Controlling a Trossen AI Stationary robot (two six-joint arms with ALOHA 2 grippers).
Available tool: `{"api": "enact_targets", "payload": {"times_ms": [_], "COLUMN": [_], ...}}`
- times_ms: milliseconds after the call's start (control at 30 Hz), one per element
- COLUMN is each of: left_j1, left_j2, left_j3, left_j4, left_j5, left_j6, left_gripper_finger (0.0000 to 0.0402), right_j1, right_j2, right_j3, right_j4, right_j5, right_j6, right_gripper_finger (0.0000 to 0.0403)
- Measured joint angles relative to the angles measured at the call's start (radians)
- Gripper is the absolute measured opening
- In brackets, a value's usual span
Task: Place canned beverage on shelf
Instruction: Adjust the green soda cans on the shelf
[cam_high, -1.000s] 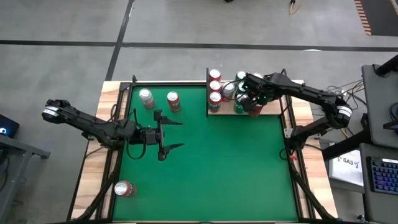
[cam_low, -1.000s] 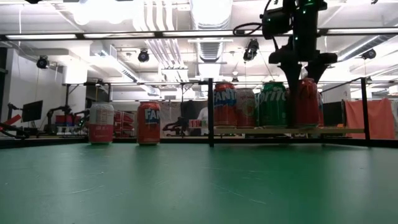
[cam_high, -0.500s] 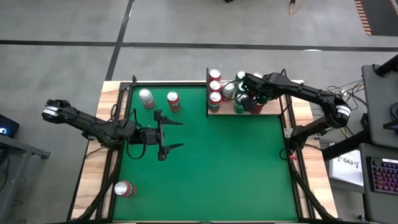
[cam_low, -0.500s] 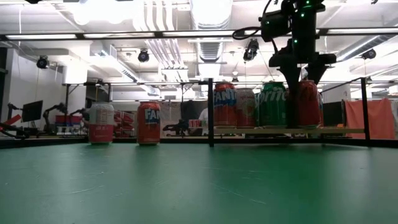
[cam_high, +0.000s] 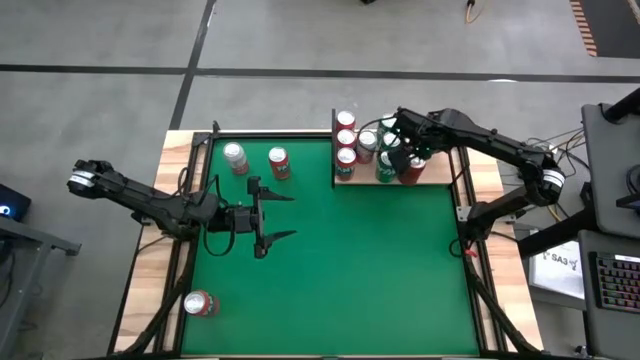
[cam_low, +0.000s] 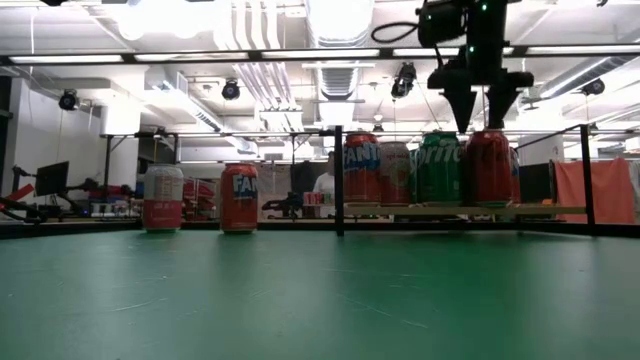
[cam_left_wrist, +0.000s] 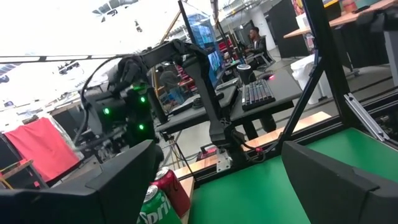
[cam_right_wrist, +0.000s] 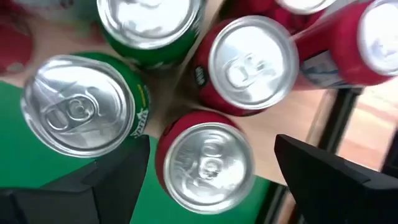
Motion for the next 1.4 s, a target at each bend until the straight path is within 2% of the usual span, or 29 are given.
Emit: {"api": "enact_targets", "payload": {"times_ms": [133,300,467,700,767,867,1167,1400], "left_j1": [0.0,0.0,-0.003,-0.01,-0.014,-0.027,-0.035,-0.038], "left_j2": [0.0,0.0,0.01,0.094,0.117,0.155,0.254,0.278], "left_j3": [0.0,0.0,0.0,-0.003,-0.003,-0.003,0.044,0.086], "left_j4": [0.0,0.0,0.0,0.058,0.093,0.135,0.177,0.174], "left_j5": [0.0,0.0,0.001,0.035,0.035,0.035,0.001,-0.001], "left_j6": [-0.01,-0.066,-0.189,-0.338,-0.377,-0.413,-0.433,-0.402], "left_gripper_finger": [0.0333,0.0333,0.0333,0.0333,0.0333,0.0333,0.0333,0.0333], "right_j1": [0.002,0.059,0.162,0.253,0.252,0.252,0.225,0.223], "right_j2": [-0.015,-0.094,-0.197,-0.271,-0.271,-0.264,-0.184,-0.124], "right_j3": [0.072,0.111,0.062,-0.104,-0.147,-0.206,-0.274,-0.274], "right_j4": [-0.04,0.024,0.151,0.326,0.349,0.411,0.535,0.556], "right_j5": [0.026,0.05,0.05,0.049,0.05,0.05,0.071,0.076], "right_j6": [-0.009,-0.056,-0.083,-0.116,-0.13,-0.17,-0.321,-0.372], "right_gripper_finger": [0.0335,0.0329,0.0326,0.0318,0.0297,0.0242,0.0028,0.001]}}
